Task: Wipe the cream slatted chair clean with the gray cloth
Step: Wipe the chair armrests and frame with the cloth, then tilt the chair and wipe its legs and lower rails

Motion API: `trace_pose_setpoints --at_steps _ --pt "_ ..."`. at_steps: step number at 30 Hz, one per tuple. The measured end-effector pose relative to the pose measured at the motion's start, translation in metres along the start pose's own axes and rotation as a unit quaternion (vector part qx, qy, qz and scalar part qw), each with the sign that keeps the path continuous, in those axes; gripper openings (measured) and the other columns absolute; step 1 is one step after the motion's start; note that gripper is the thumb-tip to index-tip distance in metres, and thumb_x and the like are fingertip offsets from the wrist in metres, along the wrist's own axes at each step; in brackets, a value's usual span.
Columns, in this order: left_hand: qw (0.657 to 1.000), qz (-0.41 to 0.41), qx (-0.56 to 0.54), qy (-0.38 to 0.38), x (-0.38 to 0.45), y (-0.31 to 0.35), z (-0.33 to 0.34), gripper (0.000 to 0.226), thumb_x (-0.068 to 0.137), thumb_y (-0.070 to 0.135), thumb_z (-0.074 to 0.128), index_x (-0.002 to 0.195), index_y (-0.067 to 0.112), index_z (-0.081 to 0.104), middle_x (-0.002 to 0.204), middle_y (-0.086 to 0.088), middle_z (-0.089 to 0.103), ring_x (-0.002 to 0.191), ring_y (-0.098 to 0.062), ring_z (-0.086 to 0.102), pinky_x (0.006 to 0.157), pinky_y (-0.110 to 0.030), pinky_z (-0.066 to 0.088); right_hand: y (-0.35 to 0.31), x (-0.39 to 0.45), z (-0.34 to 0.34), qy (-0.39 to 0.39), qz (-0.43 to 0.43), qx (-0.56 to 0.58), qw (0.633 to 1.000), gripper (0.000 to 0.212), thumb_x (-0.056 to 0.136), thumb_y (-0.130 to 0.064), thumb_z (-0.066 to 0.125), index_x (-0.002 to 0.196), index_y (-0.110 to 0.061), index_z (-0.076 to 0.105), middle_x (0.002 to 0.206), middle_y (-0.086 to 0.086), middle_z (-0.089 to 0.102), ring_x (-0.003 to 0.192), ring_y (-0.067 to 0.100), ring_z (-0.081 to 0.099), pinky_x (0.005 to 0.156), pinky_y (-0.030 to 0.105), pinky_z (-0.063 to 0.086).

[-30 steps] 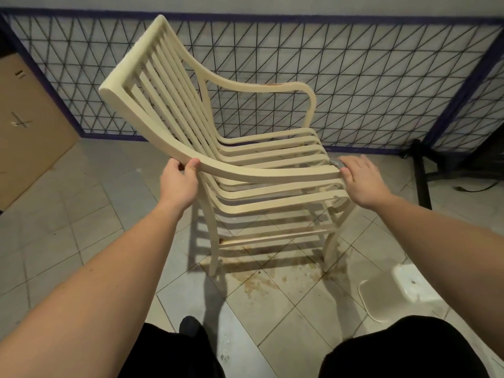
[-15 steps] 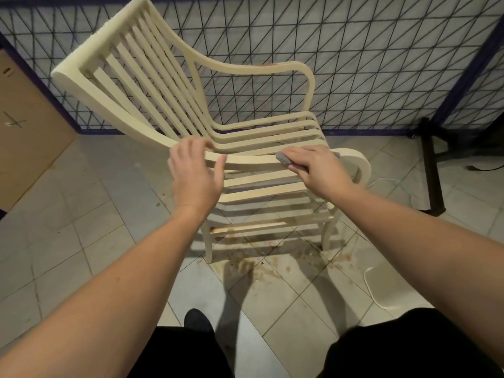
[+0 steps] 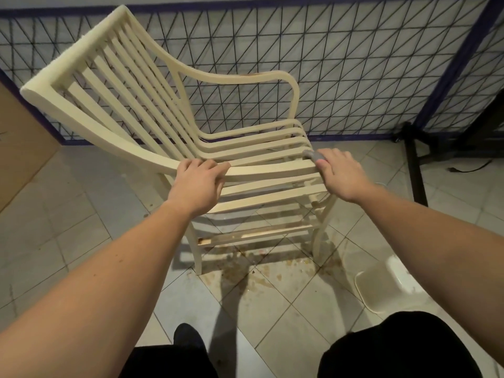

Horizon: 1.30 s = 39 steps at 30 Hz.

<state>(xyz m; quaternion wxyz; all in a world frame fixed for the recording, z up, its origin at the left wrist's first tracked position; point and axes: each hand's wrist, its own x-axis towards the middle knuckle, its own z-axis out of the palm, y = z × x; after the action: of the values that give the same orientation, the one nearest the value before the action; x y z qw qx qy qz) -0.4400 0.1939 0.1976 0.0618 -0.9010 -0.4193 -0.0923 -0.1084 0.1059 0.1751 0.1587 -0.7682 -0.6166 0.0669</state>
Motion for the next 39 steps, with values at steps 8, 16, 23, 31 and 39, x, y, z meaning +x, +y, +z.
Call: trace_pose_setpoints --at_steps 8,16,23,31,39 --pt "1.000 -0.012 -0.007 -0.025 0.002 0.002 0.000 0.020 0.103 0.030 0.040 0.121 0.033 0.048 0.125 0.003 0.062 0.112 -0.027 0.051 0.108 -0.046 0.025 0.015 -0.022 0.016 0.063 0.296 0.463 0.833 0.041 0.106 -0.041 0.024 0.128 -0.021 0.051 0.124 0.007 0.058 0.102 0.019 0.056 0.089 0.041 0.049" --pt "0.999 -0.016 -0.015 -0.036 0.002 0.005 -0.002 0.014 0.102 0.029 0.042 0.114 0.033 0.048 0.125 0.001 0.061 0.112 -0.028 0.050 0.108 -0.049 0.025 -0.007 -0.025 0.019 0.156 0.194 0.374 0.893 0.040 0.107 -0.037 0.030 0.142 -0.031 0.048 0.135 -0.005 0.054 0.125 0.017 0.050 0.111 0.044 0.038" --pt "0.999 -0.020 -0.021 -0.015 -0.001 0.006 0.001 0.018 0.101 0.028 0.045 0.117 0.029 0.052 0.127 -0.003 0.060 0.115 -0.031 0.050 0.110 -0.050 0.025 -0.019 -0.038 0.025 0.187 -0.120 0.158 0.962 0.040 0.093 -0.013 0.065 0.132 -0.021 0.063 0.135 -0.011 0.058 0.137 0.007 0.043 0.122 0.025 0.019" --pt "0.975 0.141 -0.148 0.088 -0.044 0.040 0.049 0.041 0.089 0.008 0.062 0.129 0.013 0.060 0.139 -0.009 0.054 0.122 -0.027 0.053 0.103 -0.041 0.049 0.001 -0.098 0.093 0.140 0.057 0.269 0.951 0.025 0.101 -0.015 0.053 0.121 -0.017 0.068 0.113 -0.006 0.070 0.105 0.009 0.061 0.090 0.021 0.045" --pt "0.960 -0.024 -0.167 -0.224 -0.055 0.057 0.155 0.047 0.098 0.024 0.054 0.144 0.022 0.048 0.143 -0.003 0.049 0.126 -0.026 0.051 0.106 -0.039 0.045 0.039 -0.109 0.175 -0.076 0.289 0.242 0.923 0.031 0.104 -0.028 0.043 0.110 -0.004 0.062 0.109 0.019 0.064 0.104 0.037 0.059 0.083 0.035 0.042"
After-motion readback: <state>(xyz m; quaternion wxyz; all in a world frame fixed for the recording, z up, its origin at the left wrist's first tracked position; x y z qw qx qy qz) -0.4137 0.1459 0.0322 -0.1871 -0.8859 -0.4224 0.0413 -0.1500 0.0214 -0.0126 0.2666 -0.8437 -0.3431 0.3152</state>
